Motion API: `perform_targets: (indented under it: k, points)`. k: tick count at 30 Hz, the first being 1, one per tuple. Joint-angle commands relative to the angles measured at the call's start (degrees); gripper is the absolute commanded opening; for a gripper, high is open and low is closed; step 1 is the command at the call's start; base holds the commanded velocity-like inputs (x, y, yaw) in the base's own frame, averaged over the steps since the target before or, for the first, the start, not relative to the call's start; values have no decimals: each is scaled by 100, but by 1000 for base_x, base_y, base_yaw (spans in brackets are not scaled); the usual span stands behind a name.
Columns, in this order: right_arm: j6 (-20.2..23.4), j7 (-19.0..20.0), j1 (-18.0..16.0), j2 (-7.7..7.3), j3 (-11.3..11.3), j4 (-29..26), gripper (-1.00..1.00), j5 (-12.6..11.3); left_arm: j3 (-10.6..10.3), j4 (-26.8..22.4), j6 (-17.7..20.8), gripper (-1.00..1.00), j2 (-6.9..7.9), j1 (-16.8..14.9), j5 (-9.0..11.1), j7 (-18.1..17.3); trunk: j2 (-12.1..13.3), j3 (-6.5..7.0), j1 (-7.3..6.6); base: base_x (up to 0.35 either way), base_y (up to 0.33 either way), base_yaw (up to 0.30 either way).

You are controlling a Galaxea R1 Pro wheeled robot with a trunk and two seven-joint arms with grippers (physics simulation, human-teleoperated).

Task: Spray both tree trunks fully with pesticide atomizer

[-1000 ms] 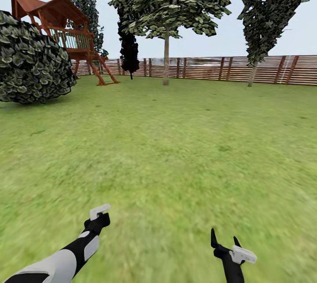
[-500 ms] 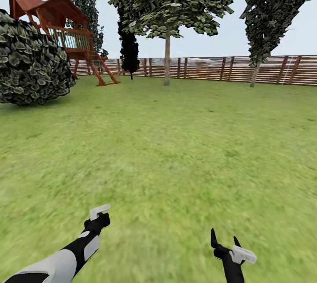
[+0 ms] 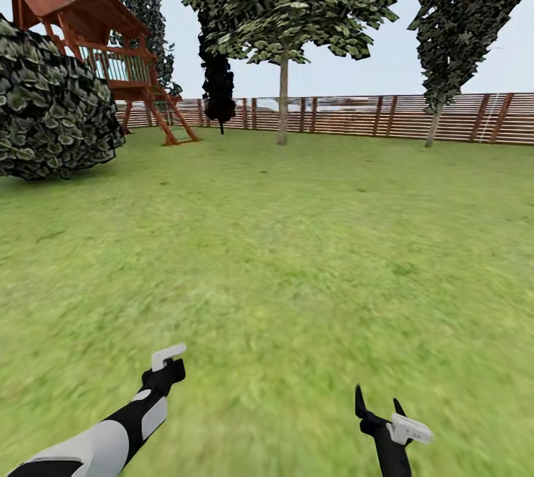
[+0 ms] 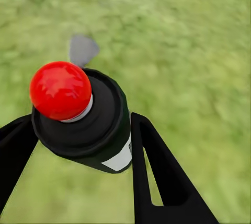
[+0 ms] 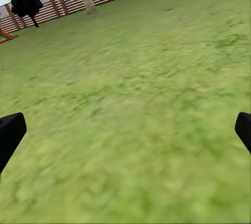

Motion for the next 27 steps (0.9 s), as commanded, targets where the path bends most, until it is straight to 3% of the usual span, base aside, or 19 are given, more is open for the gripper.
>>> perform_targets:
  k: [1, 27]
  points:
    - [0, -3, 0, 1, 0, 0, 100, 0, -2, -1, 0, -100, 0, 0, -2, 1, 0, 0, 0, 335, 113, 0]
    - [0, 1, 0, 1, 0, 0, 100, 0, -2, -1, 0, -100, 0, 0, -2, 1, 0, 0, 0, 335, 113, 0]
